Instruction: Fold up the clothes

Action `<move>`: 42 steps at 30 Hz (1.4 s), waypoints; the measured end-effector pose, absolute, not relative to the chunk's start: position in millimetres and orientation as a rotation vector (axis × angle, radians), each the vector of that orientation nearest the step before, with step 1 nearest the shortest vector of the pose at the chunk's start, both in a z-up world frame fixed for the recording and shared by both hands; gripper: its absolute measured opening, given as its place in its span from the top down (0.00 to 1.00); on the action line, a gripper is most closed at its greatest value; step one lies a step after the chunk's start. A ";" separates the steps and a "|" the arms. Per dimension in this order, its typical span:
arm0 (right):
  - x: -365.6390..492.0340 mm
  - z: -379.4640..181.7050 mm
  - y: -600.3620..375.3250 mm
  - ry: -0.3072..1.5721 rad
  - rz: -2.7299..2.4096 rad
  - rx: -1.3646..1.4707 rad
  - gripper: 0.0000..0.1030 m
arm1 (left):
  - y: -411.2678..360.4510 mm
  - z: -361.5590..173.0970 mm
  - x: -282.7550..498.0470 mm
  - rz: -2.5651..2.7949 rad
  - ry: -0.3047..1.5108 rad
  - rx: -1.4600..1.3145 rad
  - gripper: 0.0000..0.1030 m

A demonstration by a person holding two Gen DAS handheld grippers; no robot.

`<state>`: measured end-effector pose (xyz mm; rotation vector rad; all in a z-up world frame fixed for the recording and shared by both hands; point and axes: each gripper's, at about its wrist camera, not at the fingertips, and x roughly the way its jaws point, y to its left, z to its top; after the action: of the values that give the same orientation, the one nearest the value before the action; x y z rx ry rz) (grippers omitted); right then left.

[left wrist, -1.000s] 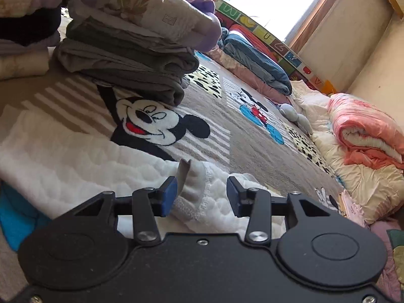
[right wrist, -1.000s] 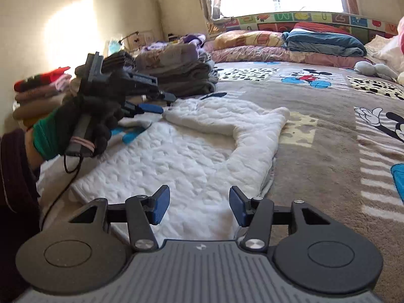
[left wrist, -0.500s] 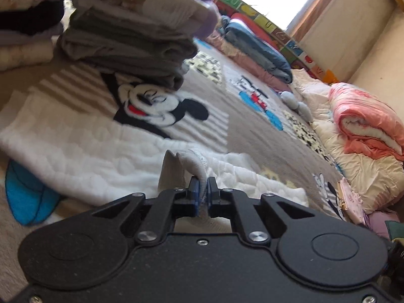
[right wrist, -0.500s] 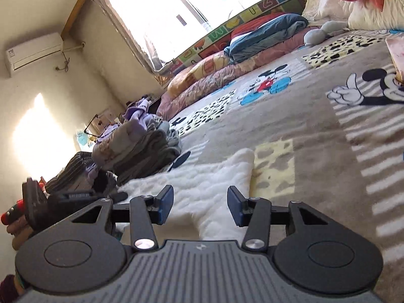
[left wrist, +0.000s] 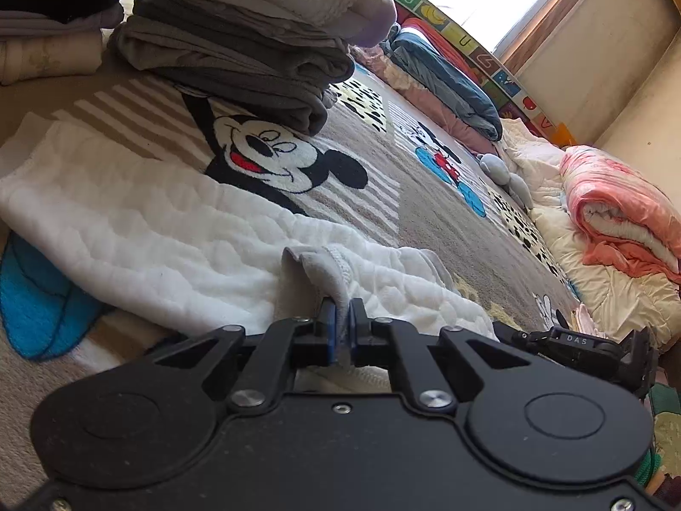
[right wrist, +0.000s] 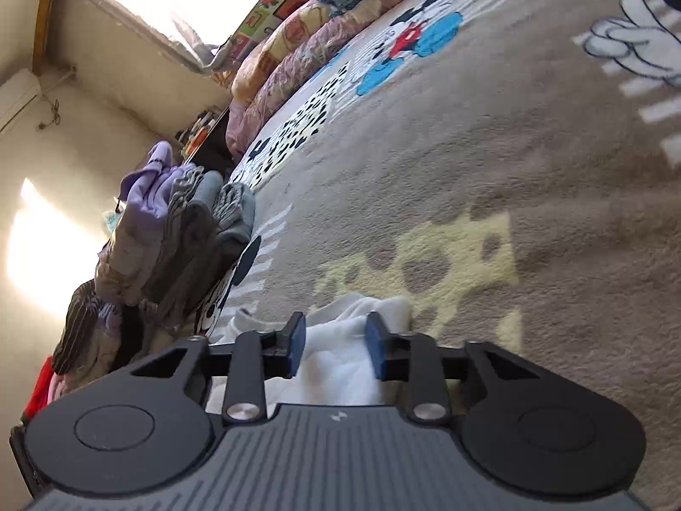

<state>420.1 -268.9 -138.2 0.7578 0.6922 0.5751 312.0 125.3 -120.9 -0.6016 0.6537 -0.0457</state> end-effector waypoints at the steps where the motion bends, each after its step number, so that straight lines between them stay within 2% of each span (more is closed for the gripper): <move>1: 424.0 -142.2 -269.1 0.705 0.572 0.773 1.00 | 124.4 -119.6 312.6 -0.061 0.655 -0.585 0.97; 4: 435.7 -154.4 -269.4 0.743 0.563 0.819 1.00 | 125.4 -112.5 311.3 -0.099 0.655 -0.548 0.94; 5: 439.6 -158.4 -269.6 0.756 0.559 0.835 0.90 | 128.9 -109.8 309.4 -0.104 0.645 -0.555 0.93; 6: 443.5 -162.5 -269.7 0.769 0.556 0.850 0.85 | 133.1 -107.5 307.5 -0.102 0.631 -0.564 0.91; 7: 445.2 -164.2 -269.5 0.775 0.557 0.855 0.72 | 138.1 -105.3 305.4 -0.094 0.615 -0.578 0.90; 8: 443.3 -162.1 -268.6 0.770 0.564 0.843 0.65 | 142.5 -104.5 304.6 -0.086 0.606 -0.589 0.90; 9: 441.5 -160.0 -267.8 0.766 0.571 0.831 0.65 | 147.1 -104.9 304.8 -0.078 0.602 -0.603 0.89; 12: 435.9 -153.7 -265.3 0.752 0.592 0.794 0.65 | 160.4 -112.3 309.0 -0.054 0.609 -0.668 0.77; 16: 428.4 -145.3 -261.9 0.734 0.619 0.745 0.65 | 167.8 -122.0 318.6 -0.077 0.625 -0.753 0.69; 21: 426.3 -161.3 -256.4 0.781 0.607 0.734 0.68 | 165.5 -130.6 325.5 -0.109 0.642 -0.820 0.68; 23: 426.2 -166.0 -256.5 0.779 0.610 0.746 0.68 | 162.6 -129.9 326.7 -0.111 0.644 -0.784 0.68; 24: 426.6 -167.8 -256.8 0.778 0.611 0.753 0.69 | 161.9 -130.4 327.0 -0.107 0.646 -0.768 0.74; 25: 426.9 -169.7 -257.2 0.777 0.612 0.760 0.70 | 161.9 -128.5 325.3 -0.114 0.635 -0.763 0.88; 27: 426.6 -171.7 -259.5 0.780 0.612 0.779 0.72 | 162.1 -122.7 320.5 -0.141 0.600 -0.758 0.94; 36: 417.7 -144.3 -268.3 0.813 0.651 0.784 0.66 | 111.8 -53.4 287.2 -0.400 0.376 -0.516 0.96; 38: 418.1 -147.4 -268.6 0.845 0.669 0.844 0.56 | 92.6 -44.9 278.7 -0.458 0.358 -0.449 0.96; 42: 417.1 -167.1 -275.5 0.858 0.647 1.096 0.47 | 50.5 -37.4 263.6 -0.566 0.346 -0.303 0.96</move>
<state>417.1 -275.5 -167.1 1.0957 0.8585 0.6467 263.6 50.5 -37.4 -0.3030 0.3461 -0.5657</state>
